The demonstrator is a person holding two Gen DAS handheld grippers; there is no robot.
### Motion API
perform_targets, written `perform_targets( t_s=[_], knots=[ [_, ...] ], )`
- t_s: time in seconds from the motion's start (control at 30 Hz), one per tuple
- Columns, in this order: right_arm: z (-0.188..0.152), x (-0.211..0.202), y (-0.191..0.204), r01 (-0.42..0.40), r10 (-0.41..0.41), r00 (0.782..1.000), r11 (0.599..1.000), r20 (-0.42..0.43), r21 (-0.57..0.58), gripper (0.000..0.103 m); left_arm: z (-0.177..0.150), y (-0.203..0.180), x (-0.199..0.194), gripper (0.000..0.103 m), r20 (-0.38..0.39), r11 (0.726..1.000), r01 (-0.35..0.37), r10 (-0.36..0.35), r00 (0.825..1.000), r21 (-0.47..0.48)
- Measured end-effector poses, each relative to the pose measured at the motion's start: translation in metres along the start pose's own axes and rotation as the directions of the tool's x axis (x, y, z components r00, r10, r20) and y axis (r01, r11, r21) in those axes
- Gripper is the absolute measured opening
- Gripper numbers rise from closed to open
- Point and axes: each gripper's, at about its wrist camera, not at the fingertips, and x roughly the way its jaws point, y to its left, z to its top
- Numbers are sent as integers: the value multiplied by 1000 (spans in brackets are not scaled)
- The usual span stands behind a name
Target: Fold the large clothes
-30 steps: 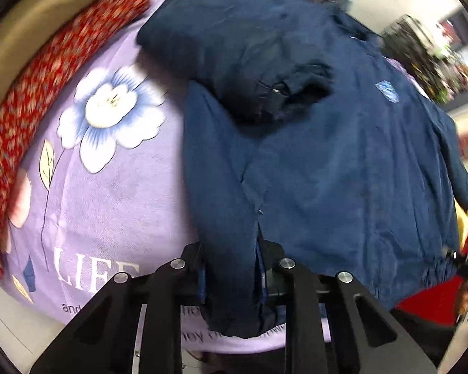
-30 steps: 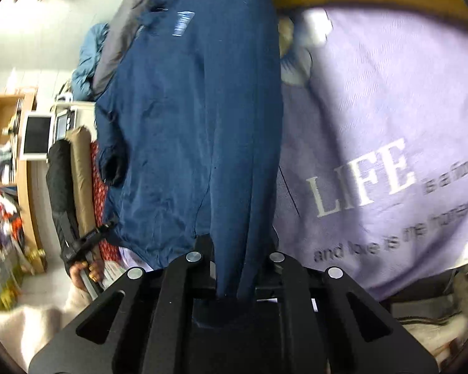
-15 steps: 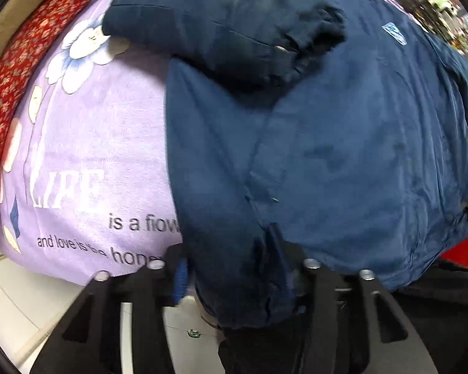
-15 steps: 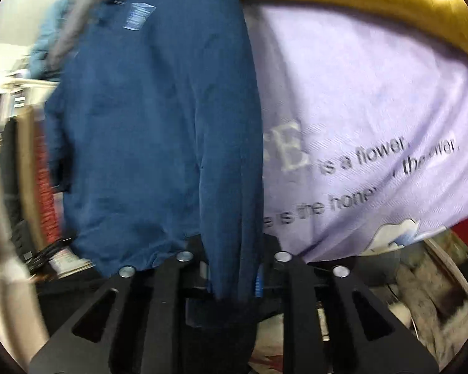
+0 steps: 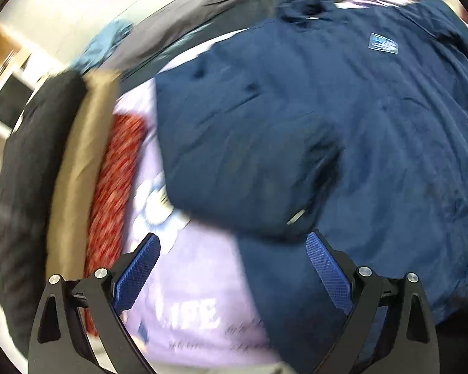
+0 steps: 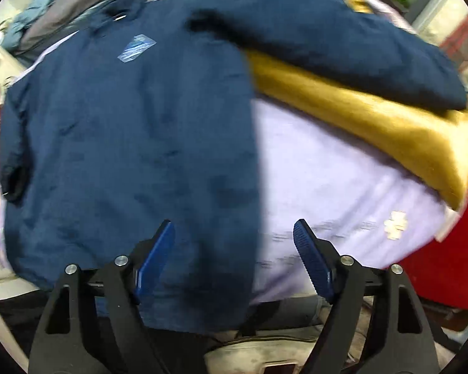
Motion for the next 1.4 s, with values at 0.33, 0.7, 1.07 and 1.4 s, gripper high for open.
perform_targets(
  t_s=[0.33, 0.7, 1.07, 1.4],
  knots=[
    [-16, 24, 90, -84, 76, 996, 985, -54, -152, 78, 50, -57, 78, 19, -100, 994, -52, 62, 993, 98],
    [-23, 23, 59, -99, 97, 994, 993, -41, -57, 78, 78, 121, -49, 8, 124, 956, -69, 108, 986, -287],
    [-8, 31, 81, -154, 151, 987, 986, -48, -57, 78, 38, 316, -61, 12, 65, 681, -63, 160, 985, -729],
    [-16, 35, 76, -147, 145, 988, 989, -62, -25, 78, -30, 360, -74, 76, 84, 402, 21, 139, 987, -915]
  ],
)
